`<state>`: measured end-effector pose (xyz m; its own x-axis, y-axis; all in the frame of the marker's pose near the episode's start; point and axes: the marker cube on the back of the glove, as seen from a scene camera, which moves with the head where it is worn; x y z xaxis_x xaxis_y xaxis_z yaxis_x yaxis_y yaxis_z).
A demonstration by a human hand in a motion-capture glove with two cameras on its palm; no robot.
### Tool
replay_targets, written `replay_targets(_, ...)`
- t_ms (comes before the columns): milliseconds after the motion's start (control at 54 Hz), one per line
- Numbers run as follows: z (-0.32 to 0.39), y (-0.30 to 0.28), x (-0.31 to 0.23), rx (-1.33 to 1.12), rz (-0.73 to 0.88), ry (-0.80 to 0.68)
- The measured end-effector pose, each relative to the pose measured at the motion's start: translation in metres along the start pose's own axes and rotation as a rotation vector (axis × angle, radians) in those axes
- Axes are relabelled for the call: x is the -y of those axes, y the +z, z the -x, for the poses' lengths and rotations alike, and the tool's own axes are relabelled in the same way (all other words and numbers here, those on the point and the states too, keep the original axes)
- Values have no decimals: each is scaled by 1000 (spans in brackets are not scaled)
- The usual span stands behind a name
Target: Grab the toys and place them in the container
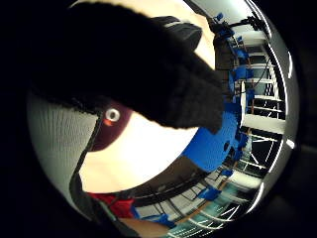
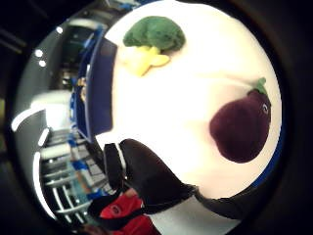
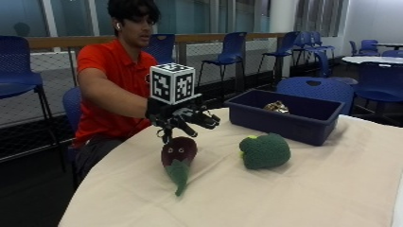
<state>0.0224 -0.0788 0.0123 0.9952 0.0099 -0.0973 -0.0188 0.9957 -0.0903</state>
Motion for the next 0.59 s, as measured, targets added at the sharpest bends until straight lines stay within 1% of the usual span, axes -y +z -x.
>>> replay_targets(222, -32, 23, -6, -6, 48, 38)
replay_targets(407, -29, 50, 1, -23, 71, 23)
replay_targets(592, -27, 74, 1, -20, 153, 13)
